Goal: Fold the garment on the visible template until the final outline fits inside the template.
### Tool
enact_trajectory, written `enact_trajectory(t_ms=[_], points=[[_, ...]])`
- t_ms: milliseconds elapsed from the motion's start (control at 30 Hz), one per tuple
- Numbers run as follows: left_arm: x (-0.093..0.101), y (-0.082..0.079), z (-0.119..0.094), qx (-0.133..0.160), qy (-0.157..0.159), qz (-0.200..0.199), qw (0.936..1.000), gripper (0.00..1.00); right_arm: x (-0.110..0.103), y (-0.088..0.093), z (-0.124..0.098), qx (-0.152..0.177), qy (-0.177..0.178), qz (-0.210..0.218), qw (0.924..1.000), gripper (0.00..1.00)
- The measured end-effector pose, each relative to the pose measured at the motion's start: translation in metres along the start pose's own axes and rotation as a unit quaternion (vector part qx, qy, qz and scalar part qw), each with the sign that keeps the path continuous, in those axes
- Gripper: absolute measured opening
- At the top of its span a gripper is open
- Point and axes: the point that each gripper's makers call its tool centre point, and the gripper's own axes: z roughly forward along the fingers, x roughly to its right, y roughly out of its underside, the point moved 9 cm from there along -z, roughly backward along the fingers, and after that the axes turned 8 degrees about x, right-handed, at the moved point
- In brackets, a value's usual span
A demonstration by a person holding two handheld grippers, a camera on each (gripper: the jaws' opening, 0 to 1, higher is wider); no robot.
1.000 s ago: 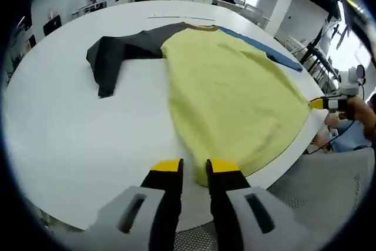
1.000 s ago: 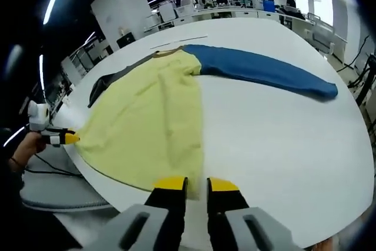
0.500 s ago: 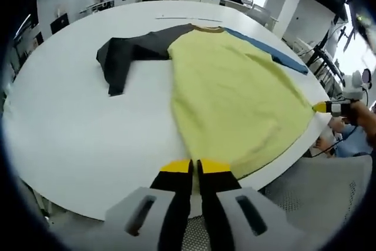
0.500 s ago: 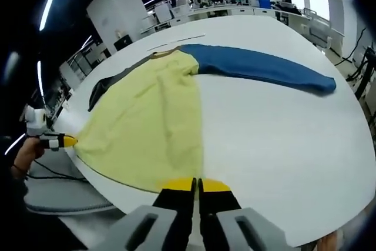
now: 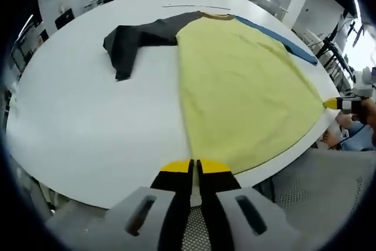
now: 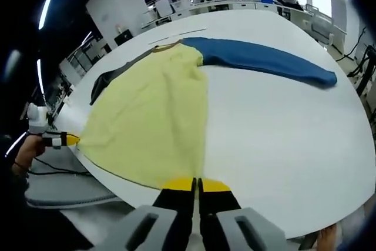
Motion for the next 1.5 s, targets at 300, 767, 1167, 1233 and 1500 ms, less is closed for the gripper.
enact_trajectory(t_ms=[300, 767, 1167, 1233, 1500], points=[[-0.005, 0.000, 0.000, 0.004, -0.011, 0.004, 0.9999, 0.00, -0.007, 0.004, -0.001, -0.018, -0.001, -0.012, 0.9998, 0.00], [-0.004, 0.000, 0.000, 0.000, -0.011, 0.023, 0.9997, 0.00, -0.005, 0.005, 0.000, -0.020, -0.007, 0.000, 0.9998, 0.00], [-0.002, -0.012, -0.003, 0.063, 0.000, 0.065, 0.9959, 0.45, -0.002, -0.006, -0.006, 0.019, -0.019, -0.008, 0.9996, 0.31], [-0.002, -0.015, -0.003, 0.076, 0.003, 0.065, 0.9950, 0.51, -0.002, -0.009, -0.006, 0.024, -0.021, -0.011, 0.9994, 0.41], [0.002, -0.023, -0.004, 0.118, 0.031, 0.065, 0.9904, 0.77, 0.013, -0.028, -0.007, 0.074, 0.007, -0.024, 0.9970, 0.81]])
